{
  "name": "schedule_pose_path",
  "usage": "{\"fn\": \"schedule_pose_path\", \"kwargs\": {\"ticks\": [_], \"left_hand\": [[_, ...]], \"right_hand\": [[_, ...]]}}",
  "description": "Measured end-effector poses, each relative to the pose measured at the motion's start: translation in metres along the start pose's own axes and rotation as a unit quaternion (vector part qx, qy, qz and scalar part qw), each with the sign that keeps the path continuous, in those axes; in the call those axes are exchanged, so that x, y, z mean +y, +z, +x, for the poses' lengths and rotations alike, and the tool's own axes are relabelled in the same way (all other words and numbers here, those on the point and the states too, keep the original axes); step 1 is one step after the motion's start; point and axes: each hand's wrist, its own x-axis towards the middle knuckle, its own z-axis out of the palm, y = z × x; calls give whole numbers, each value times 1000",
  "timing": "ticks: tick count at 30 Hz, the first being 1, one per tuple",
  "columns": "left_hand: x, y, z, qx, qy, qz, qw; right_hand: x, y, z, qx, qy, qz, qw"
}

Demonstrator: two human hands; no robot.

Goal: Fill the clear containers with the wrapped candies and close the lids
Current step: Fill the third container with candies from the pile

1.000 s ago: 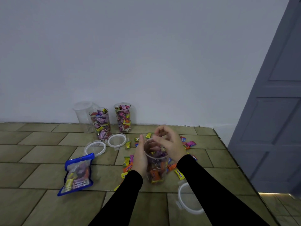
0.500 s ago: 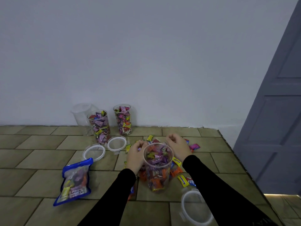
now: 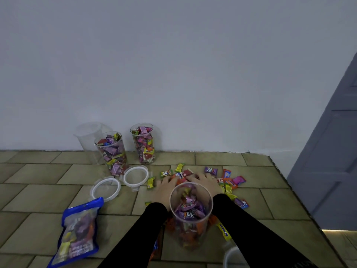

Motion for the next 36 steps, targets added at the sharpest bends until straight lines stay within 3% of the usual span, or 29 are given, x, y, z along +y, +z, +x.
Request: {"fn": "schedule_pose_path", "kwargs": {"ticks": [5, 11, 23, 27, 36], "left_hand": [[-2, 3, 12, 18, -13, -117, 993], [-1, -2, 16, 40, 15, -89, 995], [0, -7, -1, 150, 10, -172, 974], [9, -19, -13, 181, 22, -238, 954], [30, -54, -52, 234, 37, -388, 891]], "right_hand": [[1, -2, 8, 6, -7, 108, 994], [1, -5, 7, 8, 9, 139, 990], [-4, -21, 1, 101, 46, 259, 959], [-5, -33, -6, 141, 46, 289, 946], [-15, -69, -38, 243, 43, 414, 876]]}}
